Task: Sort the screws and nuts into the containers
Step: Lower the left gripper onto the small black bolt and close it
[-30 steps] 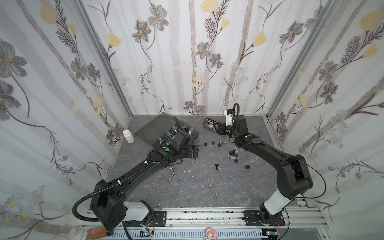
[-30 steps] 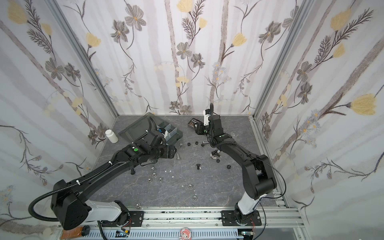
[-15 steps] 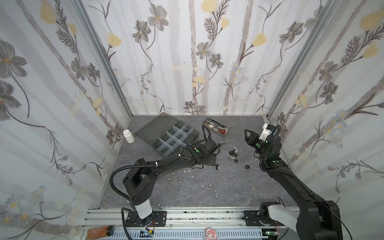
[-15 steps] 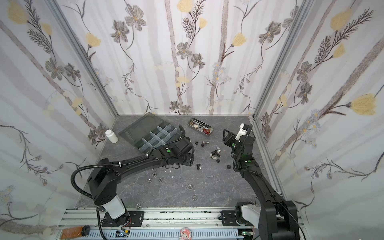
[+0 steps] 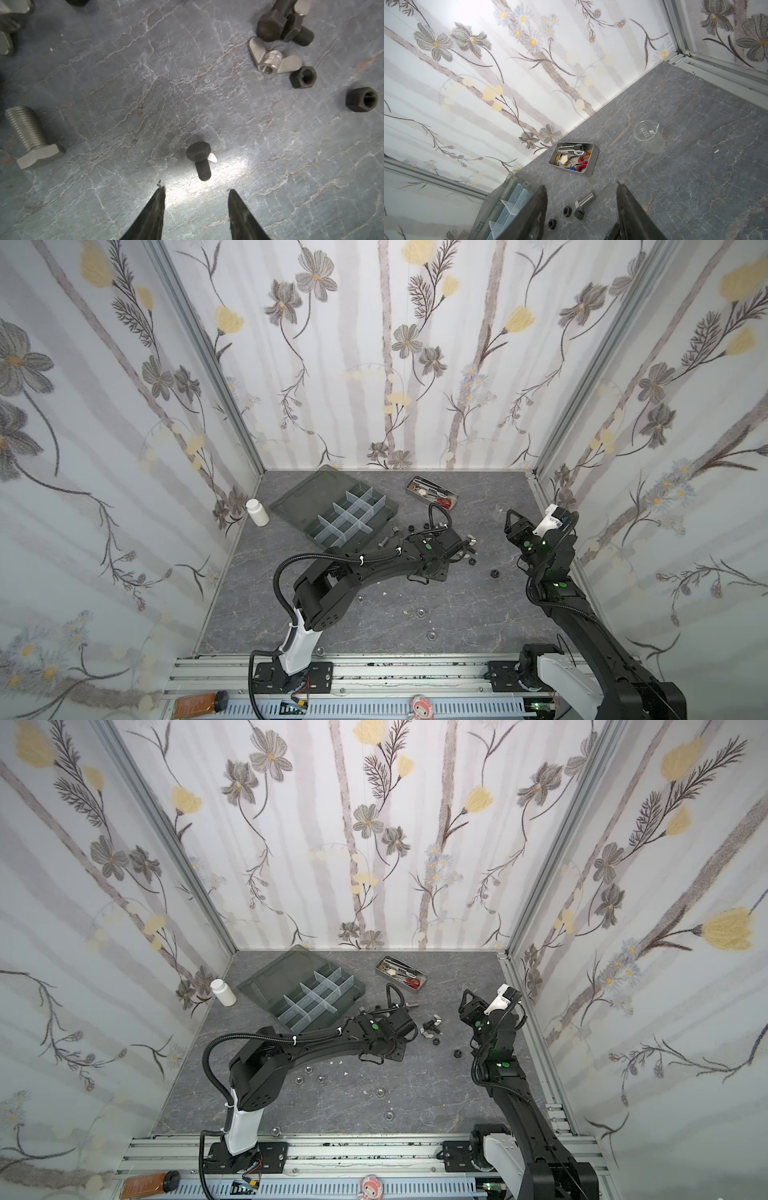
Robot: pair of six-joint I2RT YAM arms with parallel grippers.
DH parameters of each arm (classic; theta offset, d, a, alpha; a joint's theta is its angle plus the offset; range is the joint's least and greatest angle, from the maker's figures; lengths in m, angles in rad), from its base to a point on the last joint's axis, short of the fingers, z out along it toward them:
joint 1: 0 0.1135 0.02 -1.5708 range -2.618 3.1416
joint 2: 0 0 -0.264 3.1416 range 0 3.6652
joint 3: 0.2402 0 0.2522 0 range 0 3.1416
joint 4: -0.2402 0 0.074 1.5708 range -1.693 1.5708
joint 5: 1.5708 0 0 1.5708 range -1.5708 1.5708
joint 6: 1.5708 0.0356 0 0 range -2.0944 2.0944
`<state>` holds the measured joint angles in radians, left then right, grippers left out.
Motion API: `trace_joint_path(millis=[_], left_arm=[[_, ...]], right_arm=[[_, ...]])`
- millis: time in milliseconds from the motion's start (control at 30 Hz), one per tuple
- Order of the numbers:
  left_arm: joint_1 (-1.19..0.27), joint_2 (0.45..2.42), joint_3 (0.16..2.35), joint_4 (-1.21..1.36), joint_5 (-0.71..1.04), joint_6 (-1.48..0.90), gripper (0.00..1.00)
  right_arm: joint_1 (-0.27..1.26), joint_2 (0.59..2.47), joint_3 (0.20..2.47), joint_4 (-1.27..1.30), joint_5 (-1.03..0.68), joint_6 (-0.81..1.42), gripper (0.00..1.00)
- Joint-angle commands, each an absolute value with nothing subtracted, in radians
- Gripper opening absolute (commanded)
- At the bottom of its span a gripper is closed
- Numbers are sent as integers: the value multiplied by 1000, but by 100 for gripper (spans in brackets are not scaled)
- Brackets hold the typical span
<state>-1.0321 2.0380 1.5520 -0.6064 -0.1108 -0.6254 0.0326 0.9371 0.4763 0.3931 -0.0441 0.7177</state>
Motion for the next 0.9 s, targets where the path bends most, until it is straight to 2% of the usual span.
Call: trace_joint_path(millis=[0, 567, 867], left_arm=[[-1034, 2061, 1576, -641, -112, -656, 47], [-1040, 2155, 1611, -648, -85, -656, 42], [-1039, 2176, 1608, -635, -79, -648, 31]], right_arm=[[32, 927, 469, 445, -41, 730, 55], [31, 932, 450, 471, -54, 736, 55], [31, 939, 451, 475, -57, 735, 55]])
